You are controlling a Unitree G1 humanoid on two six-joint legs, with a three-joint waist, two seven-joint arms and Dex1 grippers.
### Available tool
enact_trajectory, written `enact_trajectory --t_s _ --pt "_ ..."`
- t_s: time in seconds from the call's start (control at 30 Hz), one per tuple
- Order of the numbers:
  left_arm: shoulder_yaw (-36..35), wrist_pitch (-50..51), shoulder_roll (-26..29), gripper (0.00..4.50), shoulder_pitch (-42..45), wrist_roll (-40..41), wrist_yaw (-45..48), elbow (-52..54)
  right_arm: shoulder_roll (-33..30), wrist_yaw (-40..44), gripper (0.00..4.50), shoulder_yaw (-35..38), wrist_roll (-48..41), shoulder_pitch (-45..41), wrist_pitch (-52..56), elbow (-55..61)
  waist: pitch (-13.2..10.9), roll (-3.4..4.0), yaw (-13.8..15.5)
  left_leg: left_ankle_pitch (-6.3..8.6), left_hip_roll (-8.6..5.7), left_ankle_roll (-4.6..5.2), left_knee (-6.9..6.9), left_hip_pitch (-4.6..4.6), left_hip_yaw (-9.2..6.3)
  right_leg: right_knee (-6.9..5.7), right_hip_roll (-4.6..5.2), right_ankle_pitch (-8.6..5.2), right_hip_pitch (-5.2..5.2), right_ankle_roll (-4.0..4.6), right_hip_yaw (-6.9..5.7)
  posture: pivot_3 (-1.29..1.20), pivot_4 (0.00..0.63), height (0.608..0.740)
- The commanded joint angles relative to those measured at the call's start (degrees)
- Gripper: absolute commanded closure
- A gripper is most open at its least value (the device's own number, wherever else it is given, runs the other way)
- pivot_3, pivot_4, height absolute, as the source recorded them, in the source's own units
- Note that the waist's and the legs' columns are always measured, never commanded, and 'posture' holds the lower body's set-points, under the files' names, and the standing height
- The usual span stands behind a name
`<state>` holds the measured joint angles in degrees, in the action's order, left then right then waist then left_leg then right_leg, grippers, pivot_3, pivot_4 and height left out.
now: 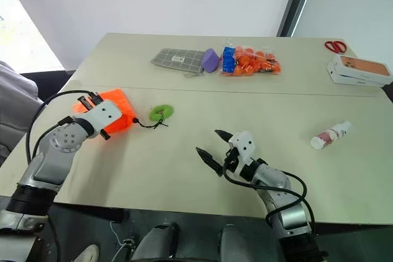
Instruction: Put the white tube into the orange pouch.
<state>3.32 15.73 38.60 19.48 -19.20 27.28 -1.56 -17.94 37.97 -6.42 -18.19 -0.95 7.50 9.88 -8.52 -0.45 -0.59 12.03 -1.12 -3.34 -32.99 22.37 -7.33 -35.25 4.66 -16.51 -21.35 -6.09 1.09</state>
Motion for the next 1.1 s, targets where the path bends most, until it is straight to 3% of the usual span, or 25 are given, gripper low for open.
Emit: enact_trajectory --t_s 0.03,0.37,0.57,0.7,0.83,1.1 --pt "0.21 3.04 -1.51 4.44 3.36 1.82 1.89 2.44 0.47 -0.67 0.00 0.62 0.01 -0.32 -1.15 2.38 0.00 -0.02 -0.01 0.00 0.00 0.00 -0.02 0.00 0.00 0.00 0.00 0.00 0.01 0.00 0.00 0.00 0.150 0.724" --pt "3.18 2.17 -11.04 4.44 14.50 5.63 2.53 1.35 0.29 -1.89 0.00 1.90 -0.08 -2.18 -1.83 1.43 0.00 -0.06 -0.08 -0.03 -0.01 -0.02 -0.10 -0.01 -0.01 -0.07 -0.02 0.10 0.05 -0.22 0.00 0.00 0.150 0.724" --pt "7.08 2.67 -19.91 4.44 20.53 9.44 4.02 3.55 -0.03 -4.64 0.00 6.02 0.23 -4.56 -2.97 -0.18 -0.02 -0.10 -0.05 -0.06 -0.03 -0.05 -0.15 0.00 -0.01 -0.09 -0.02 0.17 0.09 -0.40 -0.01 0.00 0.150 0.724" --pt "8.91 5.08 -22.69 4.44 20.32 11.72 5.87 8.26 -0.67 -8.69 0.00 10.12 1.27 -6.12 -3.63 -1.33 -0.02 -0.09 -0.28 -0.06 -0.03 -0.05 -0.14 -0.02 0.01 -0.11 -0.02 0.17 0.08 -0.42 0.01 0.00 0.150 0.724" --pt "10.49 8.41 -22.24 4.44 15.76 12.48 7.32 14.14 -1.37 -15.20 0.00 16.02 2.31 -6.70 -2.45 -1.05 0.02 0.01 -0.37 -0.07 -0.02 -0.04 -0.13 -0.05 0.00 -0.20 -0.05 0.17 0.04 -0.42 0.02 0.00 0.150 0.724" --pt "9.56 7.85 -13.10 4.44 1.77 12.77 9.64 18.76 -1.66 -27.32 0.00 23.79 5.74 -3.64 3.61 1.96 0.00 0.06 -0.14 -0.07 -0.01 -0.04 -0.14 -0.14 0.01 -0.28 -0.05 0.05 0.10 -0.19 0.08 0.00 0.150 0.724"
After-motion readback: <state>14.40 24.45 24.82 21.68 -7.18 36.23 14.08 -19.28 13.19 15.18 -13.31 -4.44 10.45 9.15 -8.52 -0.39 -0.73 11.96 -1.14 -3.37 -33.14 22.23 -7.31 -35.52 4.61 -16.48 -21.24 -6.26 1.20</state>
